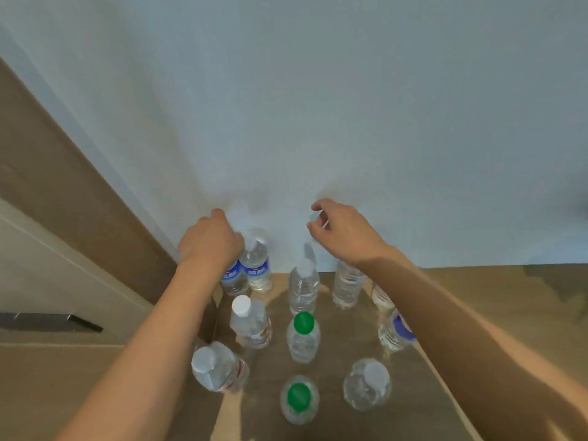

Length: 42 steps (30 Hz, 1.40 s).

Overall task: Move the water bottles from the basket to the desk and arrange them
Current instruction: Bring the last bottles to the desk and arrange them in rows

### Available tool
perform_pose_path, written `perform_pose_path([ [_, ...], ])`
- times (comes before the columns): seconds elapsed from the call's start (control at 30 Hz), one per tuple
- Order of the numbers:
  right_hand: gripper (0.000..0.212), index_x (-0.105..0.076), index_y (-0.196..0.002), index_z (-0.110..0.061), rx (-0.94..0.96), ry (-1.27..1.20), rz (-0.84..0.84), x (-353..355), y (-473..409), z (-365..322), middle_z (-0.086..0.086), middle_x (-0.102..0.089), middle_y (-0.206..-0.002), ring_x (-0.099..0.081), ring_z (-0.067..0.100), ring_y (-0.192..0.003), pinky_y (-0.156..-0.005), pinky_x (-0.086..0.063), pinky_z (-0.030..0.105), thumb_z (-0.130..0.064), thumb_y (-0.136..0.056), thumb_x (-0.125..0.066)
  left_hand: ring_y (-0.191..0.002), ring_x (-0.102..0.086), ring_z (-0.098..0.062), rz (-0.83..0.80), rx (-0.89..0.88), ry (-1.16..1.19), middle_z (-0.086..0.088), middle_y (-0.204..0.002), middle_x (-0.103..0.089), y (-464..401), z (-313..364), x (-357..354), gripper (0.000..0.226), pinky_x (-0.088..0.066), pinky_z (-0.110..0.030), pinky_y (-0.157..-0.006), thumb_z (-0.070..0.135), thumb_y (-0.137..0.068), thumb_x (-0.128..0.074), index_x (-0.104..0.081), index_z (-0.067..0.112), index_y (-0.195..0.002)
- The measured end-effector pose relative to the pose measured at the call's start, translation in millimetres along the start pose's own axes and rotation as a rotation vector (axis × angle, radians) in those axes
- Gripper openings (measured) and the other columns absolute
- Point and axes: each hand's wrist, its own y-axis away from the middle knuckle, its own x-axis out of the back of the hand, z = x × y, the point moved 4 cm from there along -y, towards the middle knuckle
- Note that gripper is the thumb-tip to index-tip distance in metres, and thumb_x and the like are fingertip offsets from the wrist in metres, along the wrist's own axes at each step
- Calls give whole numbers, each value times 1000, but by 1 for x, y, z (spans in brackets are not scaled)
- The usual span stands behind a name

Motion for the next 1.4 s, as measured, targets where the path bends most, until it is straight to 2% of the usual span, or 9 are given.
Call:
perform_pose_path([
  [0.23,42,-52,-136,-16,-100,100,50,54,33,92,6,-56,-127,-57,21,-108,-93,-43,31,-29,-96,-52,-102,-60,-32,123,-259,136,-12,-116,-61,64,90,14,41,-47,-38,-76,30,-95,-49,-49,12,-132],
  [0.4,50,-46,-141,-21,-198,207,-126,59,42,154,12,-46,-137,-52,32,-120,-99,-43,39,-34,-95,-54,-102,-61,-26,102,-331,148,-5,-114,-63,106,134,10,39,-49,-37,-78,32,-96,-48,-50,17,-132],
  [0.57,56,-49,-140,-21,-169,197,-279,52,34,176,10,-50,-136,-53,29,-119,-94,-43,37,-53,-94,-52,-102,-60,-20,60,-311,144,2,-113,-64,134,157,0,35,-41,-31,-76,35,-96,-49,-53,22,-129],
  [0.73,55,-52,-125,-21,-41,336,-411,45,32,179,3,-59,-118,-57,22,-101,-81,-49,35,-60,-86,-59,-91,-64,-18,7,-185,153,5,-107,-66,150,150,-9,33,-50,-34,-79,35,-95,-50,-56,23,-125],
  [0.9,44,-50,-114,-18,83,405,-326,44,40,181,6,-60,-103,-58,25,-89,-70,-46,34,-53,-88,-59,-87,-63,-17,-80,-158,152,6,-103,-66,164,159,-27,27,-51,-34,-80,32,-94,-51,-58,23,-118],
  [1.03,36,-48,-102,-16,49,325,-247,63,55,195,5,-58,-93,-56,24,-81,-65,-42,34,-49,-89,-57,-84,-58,-13,-245,-303,168,6,-105,-65,168,198,-53,33,-46,-30,-75,36,-93,-54,-56,24,-124],
  [1.13,34,-50,-101,-16,2,272,-145,83,71,209,4,-58,-91,-57,24,-81,-65,-42,33,-47,-91,-55,-97,-60,-16,-369,-422,107,3,-115,-63,167,231,-73,48,-45,-28,-79,41,-92,-58,-46,26,-135],
  [1.3,33,-54,-97,-15,-49,252,-5,116,95,226,5,-61,-89,-60,26,-82,-65,-46,34,-47,-88,-57,-115,-57,-22,-394,-536,-51,-1,-130,-60,160,272,-98,56,-49,-37,-91,45,-90,-60,-41,26,-139],
  [1.4,32,-55,-95,-16,-90,270,38,127,105,235,5,-62,-87,-60,25,-79,-63,-43,32,-47,-87,-57,-108,-59,-24,-382,-549,-147,-2,-121,-63,155,281,-108,43,-52,-42,-89,46,-91,-58,-50,22,-125],
])
